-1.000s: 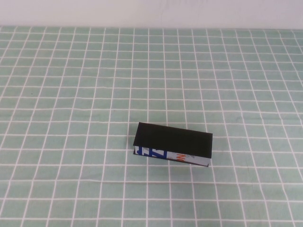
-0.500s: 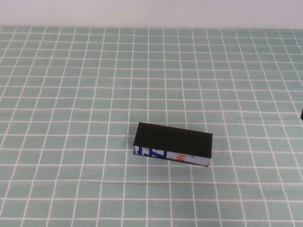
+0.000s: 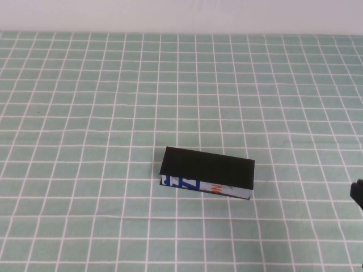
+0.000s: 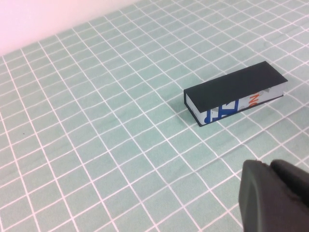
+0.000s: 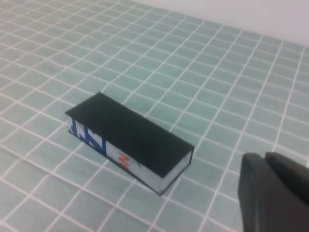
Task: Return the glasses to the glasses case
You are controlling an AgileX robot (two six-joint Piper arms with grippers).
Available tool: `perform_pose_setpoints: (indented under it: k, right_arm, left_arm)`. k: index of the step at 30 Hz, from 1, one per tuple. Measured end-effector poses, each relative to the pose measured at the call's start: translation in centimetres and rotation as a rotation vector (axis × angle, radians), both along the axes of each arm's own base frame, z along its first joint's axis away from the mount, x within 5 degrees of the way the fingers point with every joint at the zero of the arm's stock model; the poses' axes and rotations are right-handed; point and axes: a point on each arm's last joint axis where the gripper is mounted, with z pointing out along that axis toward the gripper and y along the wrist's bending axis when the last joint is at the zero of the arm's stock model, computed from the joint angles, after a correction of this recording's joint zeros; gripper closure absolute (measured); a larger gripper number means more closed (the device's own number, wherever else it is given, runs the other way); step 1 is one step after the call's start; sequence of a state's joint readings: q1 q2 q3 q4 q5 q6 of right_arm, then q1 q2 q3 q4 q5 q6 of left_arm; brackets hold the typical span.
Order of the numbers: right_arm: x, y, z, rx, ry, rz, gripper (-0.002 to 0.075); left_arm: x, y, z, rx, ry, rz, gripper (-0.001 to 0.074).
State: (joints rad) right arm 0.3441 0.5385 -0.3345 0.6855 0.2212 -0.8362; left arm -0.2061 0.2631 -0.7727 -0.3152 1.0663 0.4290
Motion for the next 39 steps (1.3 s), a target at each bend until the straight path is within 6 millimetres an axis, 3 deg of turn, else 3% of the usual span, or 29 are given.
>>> perform_pose_setpoints:
  k: [6, 39]
  right_arm:
    - [-0.2, -0.2, -1.3, -0.007, 0.024, -0.010, 0.0739]
    - [-0.2, -0.1, -1.2, 0.036, 0.035, -0.021, 0.0739]
  left_arm:
    - [0.0, 0.0, -0.1, 0.002, 0.006, -0.002, 0.0737]
    - [0.1, 0.0, 0.1, -0.006, -0.014, 0.004, 0.0737]
